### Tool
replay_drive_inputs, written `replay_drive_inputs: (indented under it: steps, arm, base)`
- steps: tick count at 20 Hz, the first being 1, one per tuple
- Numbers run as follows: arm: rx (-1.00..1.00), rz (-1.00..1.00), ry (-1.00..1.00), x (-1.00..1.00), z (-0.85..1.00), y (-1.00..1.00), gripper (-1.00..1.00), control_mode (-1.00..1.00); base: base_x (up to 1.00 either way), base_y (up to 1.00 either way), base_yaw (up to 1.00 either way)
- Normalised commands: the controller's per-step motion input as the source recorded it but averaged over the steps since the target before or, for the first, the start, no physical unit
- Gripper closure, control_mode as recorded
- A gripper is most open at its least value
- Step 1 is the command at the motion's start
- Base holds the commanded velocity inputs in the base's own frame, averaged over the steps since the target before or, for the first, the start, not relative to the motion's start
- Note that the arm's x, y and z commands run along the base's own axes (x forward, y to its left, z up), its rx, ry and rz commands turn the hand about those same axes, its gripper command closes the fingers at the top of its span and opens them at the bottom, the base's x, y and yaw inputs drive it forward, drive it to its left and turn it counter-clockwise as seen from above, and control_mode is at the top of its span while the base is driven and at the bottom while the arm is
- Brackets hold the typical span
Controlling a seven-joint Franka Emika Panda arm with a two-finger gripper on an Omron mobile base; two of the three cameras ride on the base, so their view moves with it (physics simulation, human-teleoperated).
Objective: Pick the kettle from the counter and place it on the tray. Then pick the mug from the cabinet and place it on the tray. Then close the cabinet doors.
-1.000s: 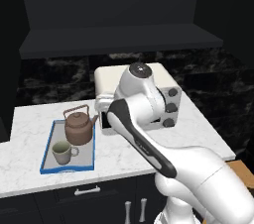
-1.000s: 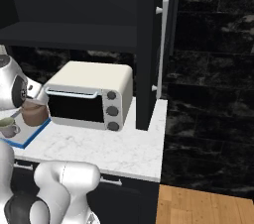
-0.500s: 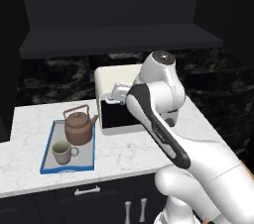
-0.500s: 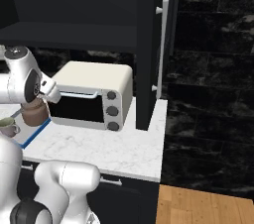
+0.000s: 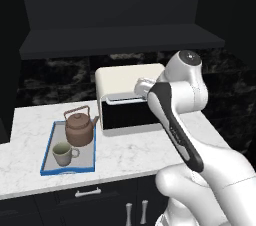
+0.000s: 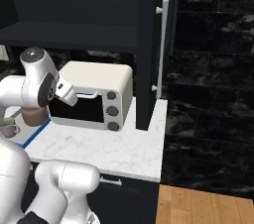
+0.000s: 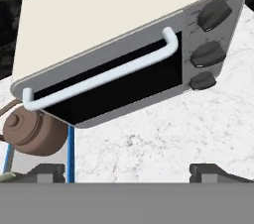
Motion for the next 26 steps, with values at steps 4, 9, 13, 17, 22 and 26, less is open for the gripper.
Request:
replay_drive_inputs:
  steps: [4,9,13,17,22,26]
  arm:
    - [0.08,-0.12,-0.1,0.0,0.15,-0.64,-1.0,-1.0]
    - [0.07,-0.08,-0.1,0.0,0.01,-0.34,1.0,-1.0]
    - [0.0,-0.01,0.0,0.0,0.0,-0.24,1.0,-1.0]
    - [0.2,-0.04,-0.21,-0.1,0.0,-0.64,1.0,-1.0]
    - [0.41,-0.07,-0.4,-0.2,0.0,-0.76,1.0,-1.0]
    - [0.39,-0.12,-0.41,-0.11,0.0,-0.55,1.0,-1.0]
  base:
    - [0.0,0.0,0.0]
    - [0.0,0.0,0.0]
    - [0.0,0.0,0.0]
    - [0.0,0.0,0.0]
    - [0.0,0.0,0.0]
    - [0.0,0.0,0.0]
